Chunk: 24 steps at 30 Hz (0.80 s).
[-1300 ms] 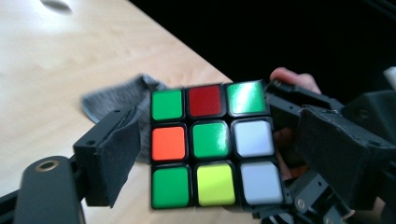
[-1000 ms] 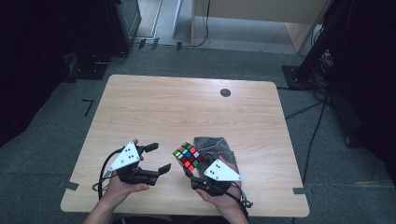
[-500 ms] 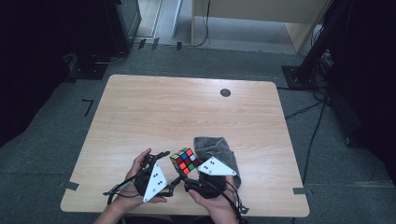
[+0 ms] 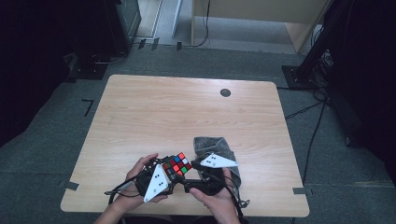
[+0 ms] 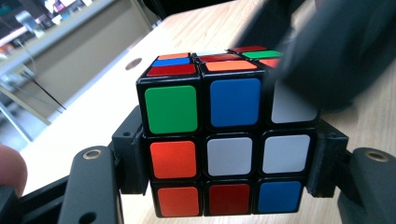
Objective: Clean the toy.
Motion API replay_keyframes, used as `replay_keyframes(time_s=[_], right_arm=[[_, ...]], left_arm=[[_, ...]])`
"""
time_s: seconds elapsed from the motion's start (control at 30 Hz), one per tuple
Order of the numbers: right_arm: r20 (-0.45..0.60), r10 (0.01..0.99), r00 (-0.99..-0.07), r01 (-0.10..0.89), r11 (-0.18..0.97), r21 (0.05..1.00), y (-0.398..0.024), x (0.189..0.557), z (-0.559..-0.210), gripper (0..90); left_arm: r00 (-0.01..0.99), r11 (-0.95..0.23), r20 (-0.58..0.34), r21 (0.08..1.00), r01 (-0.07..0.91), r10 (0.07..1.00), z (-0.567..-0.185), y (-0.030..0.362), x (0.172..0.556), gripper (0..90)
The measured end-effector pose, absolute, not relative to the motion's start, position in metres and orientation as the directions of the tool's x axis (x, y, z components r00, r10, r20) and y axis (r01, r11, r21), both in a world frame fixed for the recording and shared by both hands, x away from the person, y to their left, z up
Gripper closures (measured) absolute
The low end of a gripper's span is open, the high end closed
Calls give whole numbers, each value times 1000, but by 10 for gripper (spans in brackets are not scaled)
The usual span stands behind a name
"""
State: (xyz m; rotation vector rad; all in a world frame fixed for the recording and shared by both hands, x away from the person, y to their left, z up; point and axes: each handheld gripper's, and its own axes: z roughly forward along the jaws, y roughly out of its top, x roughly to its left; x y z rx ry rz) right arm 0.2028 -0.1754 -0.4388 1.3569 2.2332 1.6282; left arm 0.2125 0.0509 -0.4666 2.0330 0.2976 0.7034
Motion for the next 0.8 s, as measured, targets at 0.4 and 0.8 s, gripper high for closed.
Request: replay_keyframes(time_s=[0.4,0.8], right_arm=[[51,895,-443,542,222,810,-222,235,-479,244],[-33,917,-398,589,284,757,-227,250,-520,415]], left_arm=[[825,-448,206,892,64,526,-462,71,228,334],[860,-430,148,898,91,489,-462,71,225,334]])
